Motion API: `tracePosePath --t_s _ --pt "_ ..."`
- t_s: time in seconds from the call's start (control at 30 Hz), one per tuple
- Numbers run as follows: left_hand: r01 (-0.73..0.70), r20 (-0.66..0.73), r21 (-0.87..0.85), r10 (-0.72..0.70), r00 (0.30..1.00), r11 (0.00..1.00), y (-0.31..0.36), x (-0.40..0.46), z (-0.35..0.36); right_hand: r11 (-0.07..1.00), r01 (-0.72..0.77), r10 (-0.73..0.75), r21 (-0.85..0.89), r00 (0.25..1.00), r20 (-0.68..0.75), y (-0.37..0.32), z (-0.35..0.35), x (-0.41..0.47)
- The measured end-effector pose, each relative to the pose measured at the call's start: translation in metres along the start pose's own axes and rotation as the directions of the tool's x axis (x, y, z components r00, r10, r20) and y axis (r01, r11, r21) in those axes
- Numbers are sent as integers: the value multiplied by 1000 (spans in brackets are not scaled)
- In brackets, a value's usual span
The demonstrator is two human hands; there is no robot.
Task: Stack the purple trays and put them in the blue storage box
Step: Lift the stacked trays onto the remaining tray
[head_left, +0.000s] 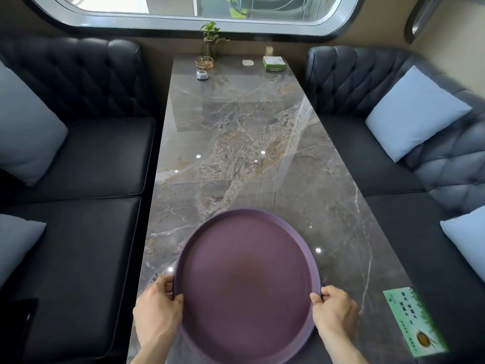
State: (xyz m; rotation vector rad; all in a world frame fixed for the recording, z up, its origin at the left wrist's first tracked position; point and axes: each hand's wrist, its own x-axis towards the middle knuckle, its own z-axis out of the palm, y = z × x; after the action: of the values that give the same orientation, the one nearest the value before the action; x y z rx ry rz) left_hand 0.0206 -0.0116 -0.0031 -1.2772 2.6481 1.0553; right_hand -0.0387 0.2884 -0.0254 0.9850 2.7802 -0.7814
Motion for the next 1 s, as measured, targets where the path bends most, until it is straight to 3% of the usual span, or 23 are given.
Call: tracePosePath --t_s 1.0 --pt "-78 -15 164 82 997 983 -12 16 12 996 42 -45 -83 998 -37 0 3 -1"
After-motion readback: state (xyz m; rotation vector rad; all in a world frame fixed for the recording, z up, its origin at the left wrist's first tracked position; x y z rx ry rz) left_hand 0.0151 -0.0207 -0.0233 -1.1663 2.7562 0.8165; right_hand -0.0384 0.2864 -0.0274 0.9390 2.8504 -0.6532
